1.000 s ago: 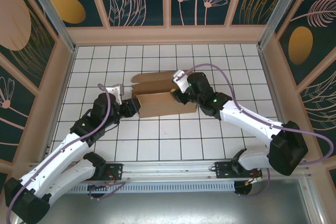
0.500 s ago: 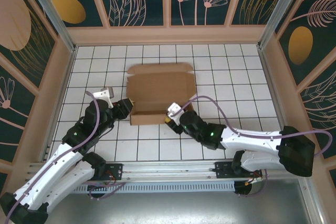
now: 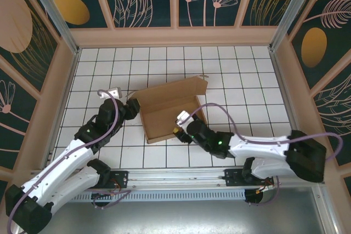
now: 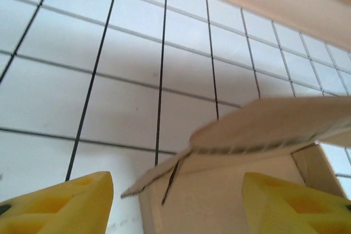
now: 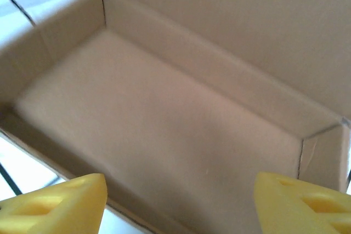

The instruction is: Fold the paper box

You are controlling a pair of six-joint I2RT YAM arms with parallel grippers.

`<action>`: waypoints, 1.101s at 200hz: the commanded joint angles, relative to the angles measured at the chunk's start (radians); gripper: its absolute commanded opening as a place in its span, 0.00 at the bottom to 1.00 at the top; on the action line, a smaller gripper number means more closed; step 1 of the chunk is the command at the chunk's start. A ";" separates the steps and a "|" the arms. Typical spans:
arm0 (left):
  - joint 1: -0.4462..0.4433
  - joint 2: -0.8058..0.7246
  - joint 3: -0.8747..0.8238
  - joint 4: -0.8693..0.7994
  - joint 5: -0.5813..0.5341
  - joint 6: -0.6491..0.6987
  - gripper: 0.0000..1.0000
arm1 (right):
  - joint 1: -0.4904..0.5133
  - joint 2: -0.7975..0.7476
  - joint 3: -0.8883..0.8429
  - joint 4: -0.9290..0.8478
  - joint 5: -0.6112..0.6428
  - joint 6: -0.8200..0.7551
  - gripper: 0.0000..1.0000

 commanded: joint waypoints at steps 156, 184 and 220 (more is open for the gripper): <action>0.196 0.193 0.457 -0.137 -0.053 -0.079 0.81 | -1.047 0.348 0.779 -0.347 -0.815 0.656 0.72; 0.417 0.265 0.377 -0.041 0.360 -0.224 0.82 | -1.042 0.465 0.840 -0.409 -0.910 0.765 0.72; 0.427 0.324 0.270 0.036 0.582 -0.369 0.83 | -0.994 0.532 0.835 -0.482 -0.920 0.819 0.72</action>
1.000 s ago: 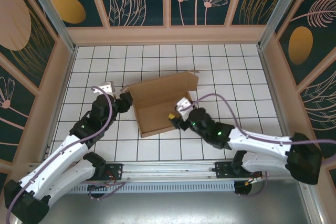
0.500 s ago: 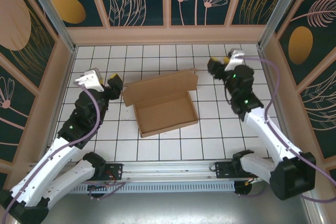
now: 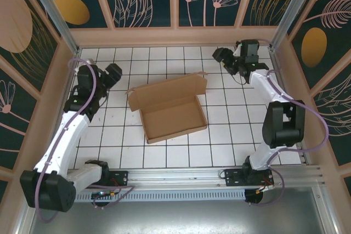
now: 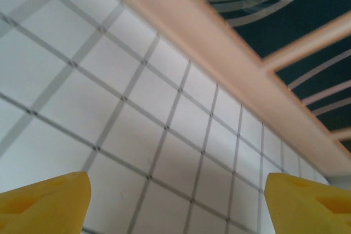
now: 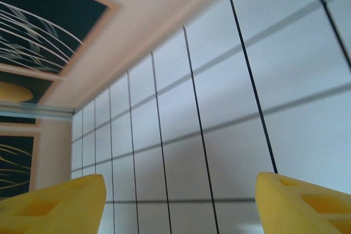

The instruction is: Fold the paper box

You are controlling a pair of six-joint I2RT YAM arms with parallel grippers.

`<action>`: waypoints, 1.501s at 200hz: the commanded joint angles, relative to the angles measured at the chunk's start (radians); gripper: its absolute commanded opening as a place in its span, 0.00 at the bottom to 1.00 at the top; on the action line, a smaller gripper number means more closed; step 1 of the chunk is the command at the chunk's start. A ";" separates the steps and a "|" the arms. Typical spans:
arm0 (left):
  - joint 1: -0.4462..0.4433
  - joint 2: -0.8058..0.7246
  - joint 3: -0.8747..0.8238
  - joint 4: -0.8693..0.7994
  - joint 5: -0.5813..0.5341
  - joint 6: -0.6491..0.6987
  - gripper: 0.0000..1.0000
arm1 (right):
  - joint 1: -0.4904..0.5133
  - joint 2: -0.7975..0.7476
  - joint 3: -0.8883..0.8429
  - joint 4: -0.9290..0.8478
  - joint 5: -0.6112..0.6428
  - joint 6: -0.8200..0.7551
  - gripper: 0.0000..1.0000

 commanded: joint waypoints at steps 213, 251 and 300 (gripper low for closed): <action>-0.135 -0.217 -0.448 0.259 0.222 -0.520 0.76 | 0.337 -0.388 -0.500 0.253 0.248 0.529 0.69; -0.162 -0.244 -0.507 0.307 0.204 -0.558 0.76 | 0.401 -0.404 -0.555 0.324 0.302 0.566 0.68; -0.172 -0.240 -0.508 0.352 0.197 -0.556 0.75 | 0.447 -0.393 -0.540 0.325 0.304 0.569 0.67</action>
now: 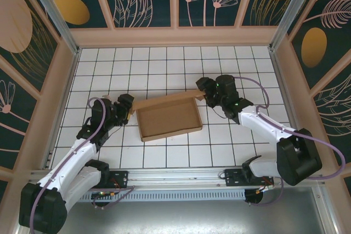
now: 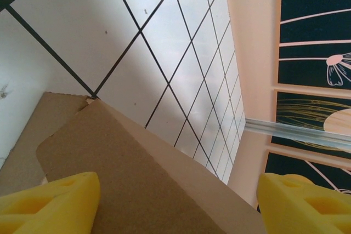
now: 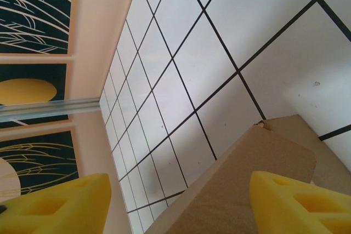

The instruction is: Fold the paper box

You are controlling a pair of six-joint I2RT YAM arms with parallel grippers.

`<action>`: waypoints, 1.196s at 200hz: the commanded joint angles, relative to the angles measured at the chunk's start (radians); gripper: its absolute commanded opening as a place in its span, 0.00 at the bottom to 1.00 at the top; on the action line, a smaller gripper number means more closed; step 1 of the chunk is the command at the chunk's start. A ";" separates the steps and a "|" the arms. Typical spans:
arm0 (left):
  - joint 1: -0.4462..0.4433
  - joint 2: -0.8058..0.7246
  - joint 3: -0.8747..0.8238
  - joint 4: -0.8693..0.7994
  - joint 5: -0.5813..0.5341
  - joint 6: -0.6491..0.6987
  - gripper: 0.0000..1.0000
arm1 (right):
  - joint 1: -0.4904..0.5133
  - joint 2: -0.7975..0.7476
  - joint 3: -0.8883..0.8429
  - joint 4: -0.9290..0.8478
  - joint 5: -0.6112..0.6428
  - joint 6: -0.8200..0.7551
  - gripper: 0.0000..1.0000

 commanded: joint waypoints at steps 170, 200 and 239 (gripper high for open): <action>-0.035 0.086 0.003 0.332 0.101 -0.033 0.88 | 0.110 0.065 0.074 0.081 -0.111 0.028 0.78; -0.036 0.090 -0.026 0.309 0.066 -0.008 0.88 | 0.110 0.055 0.033 0.127 -0.101 0.025 0.78; -0.037 0.150 -0.075 0.377 0.079 -0.004 0.84 | 0.102 0.055 -0.029 0.228 -0.097 -0.009 0.74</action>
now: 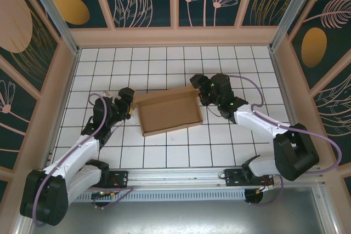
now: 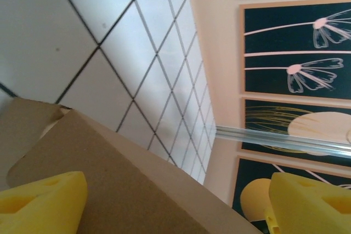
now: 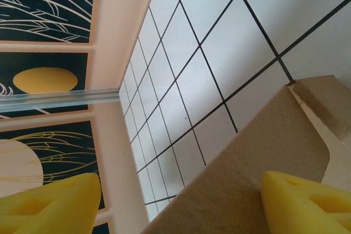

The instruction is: Fold the paper box

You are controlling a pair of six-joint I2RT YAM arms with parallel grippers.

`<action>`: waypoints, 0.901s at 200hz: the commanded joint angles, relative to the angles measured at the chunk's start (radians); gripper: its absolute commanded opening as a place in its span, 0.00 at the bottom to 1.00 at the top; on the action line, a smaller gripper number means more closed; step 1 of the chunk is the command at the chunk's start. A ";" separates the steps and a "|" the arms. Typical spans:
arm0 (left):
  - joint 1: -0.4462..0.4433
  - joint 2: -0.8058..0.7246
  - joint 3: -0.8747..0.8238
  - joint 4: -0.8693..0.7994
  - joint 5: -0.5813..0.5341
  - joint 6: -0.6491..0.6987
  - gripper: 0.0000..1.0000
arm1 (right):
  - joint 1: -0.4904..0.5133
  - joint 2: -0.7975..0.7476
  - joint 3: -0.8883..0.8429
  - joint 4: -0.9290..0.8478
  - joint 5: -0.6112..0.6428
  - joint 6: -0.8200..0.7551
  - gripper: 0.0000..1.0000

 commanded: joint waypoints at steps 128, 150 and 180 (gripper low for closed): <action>-0.027 -0.086 0.237 -0.417 -0.034 0.378 0.87 | -0.046 -0.016 0.063 -0.140 -0.154 -0.191 0.68; -0.027 -0.109 0.242 -0.505 -0.066 0.440 0.87 | -0.063 -0.005 0.111 -0.215 -0.182 -0.230 0.68; -0.028 -0.149 0.218 -0.542 -0.073 0.479 0.86 | -0.066 0.008 0.125 -0.217 -0.214 -0.236 0.67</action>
